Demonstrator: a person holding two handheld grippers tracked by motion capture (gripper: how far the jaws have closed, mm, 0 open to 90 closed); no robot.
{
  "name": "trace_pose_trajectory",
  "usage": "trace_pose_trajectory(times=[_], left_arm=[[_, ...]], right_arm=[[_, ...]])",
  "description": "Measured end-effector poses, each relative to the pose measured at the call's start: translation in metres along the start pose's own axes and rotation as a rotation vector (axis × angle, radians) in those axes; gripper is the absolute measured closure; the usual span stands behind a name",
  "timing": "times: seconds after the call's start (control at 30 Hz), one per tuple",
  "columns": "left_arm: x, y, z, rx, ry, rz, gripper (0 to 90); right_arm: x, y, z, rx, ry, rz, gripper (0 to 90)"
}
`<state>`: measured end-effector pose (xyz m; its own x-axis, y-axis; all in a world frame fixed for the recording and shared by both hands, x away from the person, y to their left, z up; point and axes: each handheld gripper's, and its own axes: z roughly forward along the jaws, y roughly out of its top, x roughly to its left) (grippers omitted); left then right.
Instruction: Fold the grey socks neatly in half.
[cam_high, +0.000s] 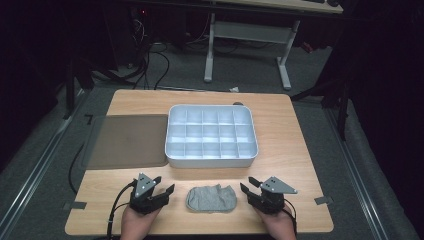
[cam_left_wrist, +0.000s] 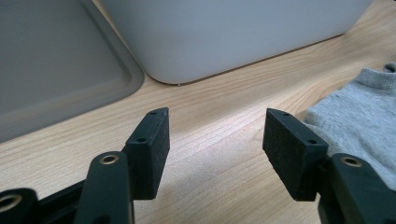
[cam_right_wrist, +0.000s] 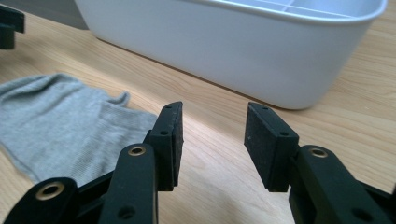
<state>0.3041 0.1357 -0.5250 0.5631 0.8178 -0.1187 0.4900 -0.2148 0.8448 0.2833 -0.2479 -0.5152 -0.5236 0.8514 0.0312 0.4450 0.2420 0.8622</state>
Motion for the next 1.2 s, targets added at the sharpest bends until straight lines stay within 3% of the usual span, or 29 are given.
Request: trace_pose_trajectory(times=[0.5, 0.77, 0.93, 1.1, 1.2], left_arm=[[-0.011, 0.004, -0.001, -0.007, -0.033, 0.009, 41.0], [-0.026, 0.006, -0.003, 0.005, -0.106, 0.031, 47.2], [-0.042, 0.007, -0.001, 0.005, -0.138, 0.072, 50.9], [-0.064, 0.005, 0.004, 0.030, -0.184, 0.138, 56.5], [-0.075, 0.004, 0.006, 0.041, -0.190, 0.181, 59.2]], right_arm=[[0.018, 0.005, 0.002, 0.023, 0.061, 0.023, 58.4], [0.025, 0.004, -0.001, 0.033, 0.098, 0.025, 59.4], [0.025, 0.002, -0.003, 0.044, 0.106, 0.035, 62.3], [0.029, -0.002, -0.003, 0.087, 0.123, 0.039, 63.5], [0.033, -0.003, -0.001, 0.107, 0.120, 0.043, 62.0]])
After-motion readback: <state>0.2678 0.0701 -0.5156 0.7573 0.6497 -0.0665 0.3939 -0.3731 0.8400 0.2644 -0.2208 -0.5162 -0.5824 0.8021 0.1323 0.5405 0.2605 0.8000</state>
